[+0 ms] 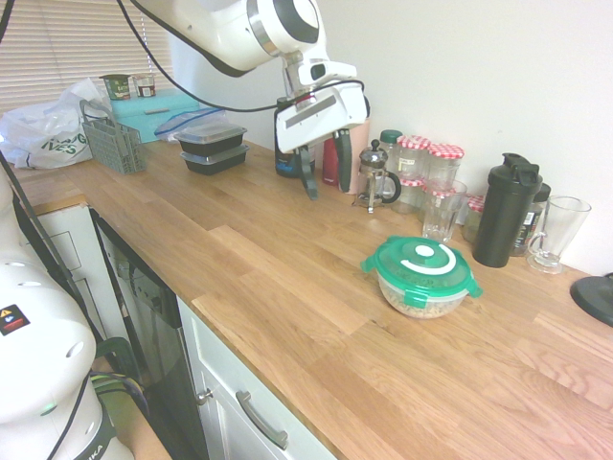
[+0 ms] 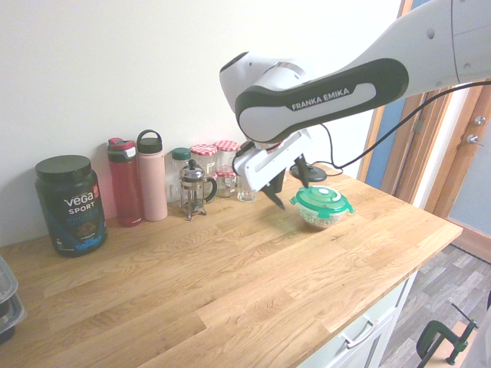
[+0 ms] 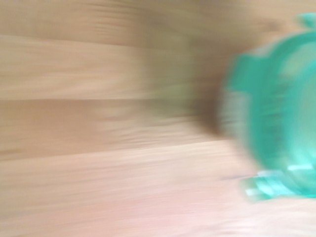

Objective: Cover the lid of food container

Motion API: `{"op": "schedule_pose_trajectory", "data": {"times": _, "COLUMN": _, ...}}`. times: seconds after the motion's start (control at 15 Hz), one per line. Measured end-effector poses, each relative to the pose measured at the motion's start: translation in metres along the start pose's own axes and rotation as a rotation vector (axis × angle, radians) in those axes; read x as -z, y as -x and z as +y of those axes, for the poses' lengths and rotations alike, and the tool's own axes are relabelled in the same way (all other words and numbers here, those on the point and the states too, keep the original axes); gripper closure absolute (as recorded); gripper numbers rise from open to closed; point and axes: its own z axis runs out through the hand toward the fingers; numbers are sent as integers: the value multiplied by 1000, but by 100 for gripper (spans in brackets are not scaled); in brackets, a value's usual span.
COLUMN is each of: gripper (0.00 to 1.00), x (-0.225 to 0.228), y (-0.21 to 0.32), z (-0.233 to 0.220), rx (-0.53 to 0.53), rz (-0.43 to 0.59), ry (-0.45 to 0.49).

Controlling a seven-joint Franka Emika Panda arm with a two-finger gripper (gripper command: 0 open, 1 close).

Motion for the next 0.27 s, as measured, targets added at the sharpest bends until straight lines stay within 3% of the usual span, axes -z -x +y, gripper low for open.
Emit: {"op": "schedule_pose_trajectory", "data": {"times": 0.27, "gripper": 0, "x": -25, "y": 14, "z": -19, "rx": 21, "rz": -114, "ry": -235}}
